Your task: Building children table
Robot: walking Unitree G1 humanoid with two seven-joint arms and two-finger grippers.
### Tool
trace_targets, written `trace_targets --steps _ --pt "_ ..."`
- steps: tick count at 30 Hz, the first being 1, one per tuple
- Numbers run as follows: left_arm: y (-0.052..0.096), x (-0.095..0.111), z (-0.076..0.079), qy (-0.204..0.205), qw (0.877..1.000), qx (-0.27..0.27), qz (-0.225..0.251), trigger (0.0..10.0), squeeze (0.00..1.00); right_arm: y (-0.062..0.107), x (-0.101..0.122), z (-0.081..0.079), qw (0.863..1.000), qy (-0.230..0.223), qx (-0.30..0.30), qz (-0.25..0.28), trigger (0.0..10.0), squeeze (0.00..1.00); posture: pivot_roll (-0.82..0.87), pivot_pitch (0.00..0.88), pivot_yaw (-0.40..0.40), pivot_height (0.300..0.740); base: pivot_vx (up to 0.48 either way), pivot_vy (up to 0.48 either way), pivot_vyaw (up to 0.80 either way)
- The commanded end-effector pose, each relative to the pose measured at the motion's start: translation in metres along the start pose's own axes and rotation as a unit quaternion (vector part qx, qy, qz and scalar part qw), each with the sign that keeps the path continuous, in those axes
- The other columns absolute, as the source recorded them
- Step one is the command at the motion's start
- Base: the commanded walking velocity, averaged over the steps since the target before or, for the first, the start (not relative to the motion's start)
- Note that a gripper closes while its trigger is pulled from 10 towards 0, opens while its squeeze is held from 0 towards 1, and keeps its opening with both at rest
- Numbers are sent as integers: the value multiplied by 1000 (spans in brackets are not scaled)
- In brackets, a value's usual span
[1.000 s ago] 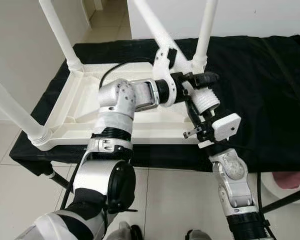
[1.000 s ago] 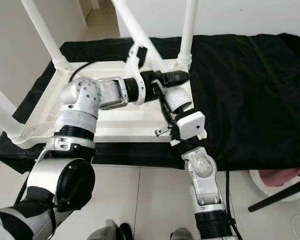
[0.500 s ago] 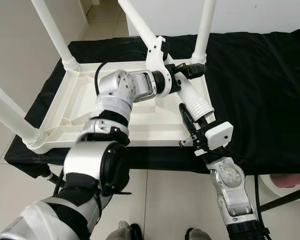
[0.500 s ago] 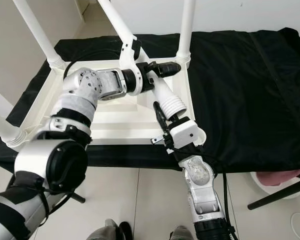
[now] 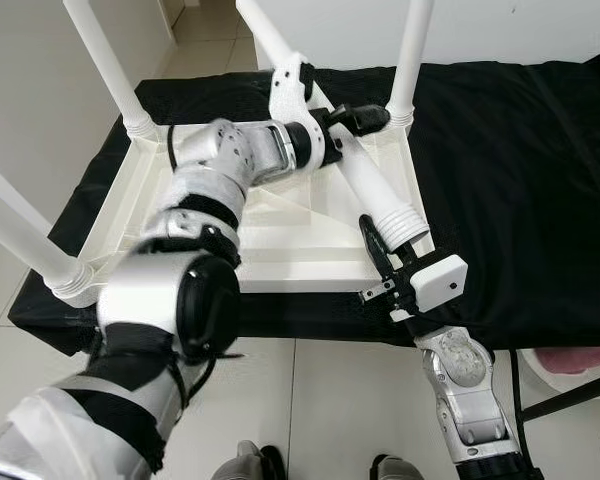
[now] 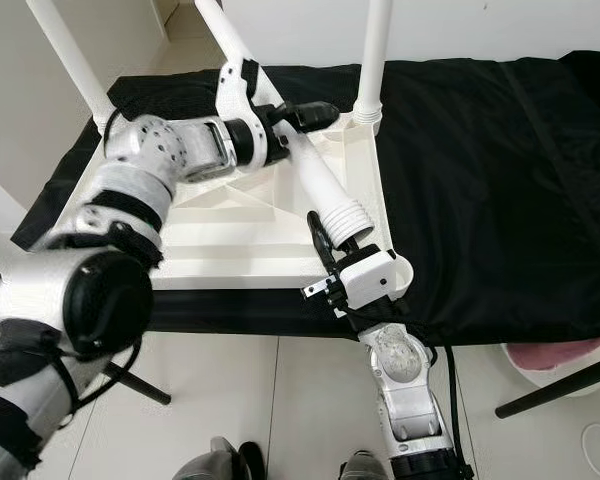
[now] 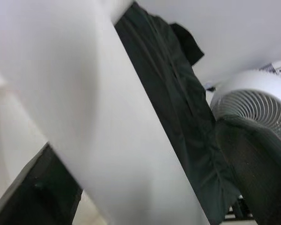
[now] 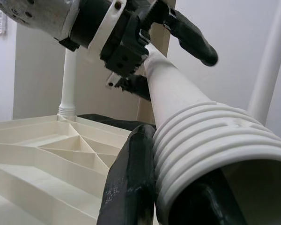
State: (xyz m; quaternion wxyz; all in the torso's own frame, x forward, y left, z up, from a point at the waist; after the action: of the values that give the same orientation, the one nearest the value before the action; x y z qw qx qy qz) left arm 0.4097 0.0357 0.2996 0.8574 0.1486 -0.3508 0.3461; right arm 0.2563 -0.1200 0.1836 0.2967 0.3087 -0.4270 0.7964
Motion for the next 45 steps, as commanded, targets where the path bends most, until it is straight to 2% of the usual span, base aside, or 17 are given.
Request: trace_targets --steps 1,2,8,12,13,15,16,21,23,25,31,32,35,36,38,40,45 --pt "2 14 8 -4 1000 -18 25 8235 0 4 -4 -6 1000 4 11 -17 10000 0 -146 109 162 740 0 0 0" --pt "1 13 10 4 999 -27 23 0 0 5 -4 -6 1000 9 11 -17 10000 0 -146 111 161 740 0 0 0" --pt "0 10 12 7 999 -36 16 0 0 5 -4 -5 1000 12 11 -17 10000 0 -146 111 161 740 0 0 0" --pt "-3 5 14 25 998 -49 6 0 0 4 -4 -4 1000 17 7 -15 10000 0 -141 115 158 740 0 0 0" --pt "-4 5 15 32 998 -51 5 0 0 3 -3 -4 1000 16 4 -14 10000 690 -141 115 158 740 0 0 0" --pt "-4 5 15 35 998 -52 5 0 0 3 -3 -3 1000 14 3 -12 10000 690 -135 118 155 740 0 0 0" --pt "-4 5 15 38 998 -52 6 0 0 2 -2 -3 1000 8 -2 -8 10000 1000 -135 118 155 740 0 0 0" --pt "-5 7 13 46 998 -48 13 0 0 4 3 -2 1000 14 -22 6 10000 1000 -135 118 155 740 0 0 0" --pt "-4 8 13 49 998 -46 15 0 0 6 5 -3 999 26 -32 12 10000 1000 -134 123 158 740 0 0 0" --pt "-3 11 13 59 997 -44 21 0 0 15 6 -4 996 62 -57 15 10000 1000 -136 124 162 740 0 0 0" --pt "-3 15 13 71 996 -38 31 0 0 23 3 -5 994 87 -71 4 10000 1000 -133 126 168 740 0 0 0" --pt "-2 18 13 81 995 -33 38 0 0 26 2 -7 994 90 -68 1 10000 0 -130 128 177 740 0 0 0" --pt "-1 21 13 91 995 -29 43 0 0 28 1 -9 993 98 -67 -1 10000 0 -130 128 177 740 0 0 0" --pt "-1 22 12 101 994 -22 48 10000 0 31 -1 -10 992 105 -70 -6 10000 0 -128 129 184 740 0 0 0" --pt "-1 22 12 101 994 -22 48 10000 0 31 -1 -10 992 105 -70 -6 10000 0 -128 129 184 740 0 0 0" --pt "2 28 10 126 990 -11 62 10000 0 40 -5 -11 989 123 -78 -14 10000 0 -126 131 194 740 0 0 0" --pt "5 37 9 151 985 -7 82 10000 0 56 -10 -9 984 151 -85 -36 10000 0 -132 140 207 740 0 0 0"
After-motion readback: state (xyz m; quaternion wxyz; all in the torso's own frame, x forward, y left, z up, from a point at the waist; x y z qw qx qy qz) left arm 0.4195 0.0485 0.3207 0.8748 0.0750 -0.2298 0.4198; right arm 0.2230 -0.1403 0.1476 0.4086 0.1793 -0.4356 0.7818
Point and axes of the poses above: a point about 5 cm out from each wrist's last joint towards the gripper, its own y axis pointing back from the gripper into the wrist, its own x axis along the axis of the wrist's last joint, z = x × y, the point moved 1 cm from there along -y, pointing out of the wrist towards the gripper, and after that the axes turned 6 degrees about y, right-handed, at the moved point
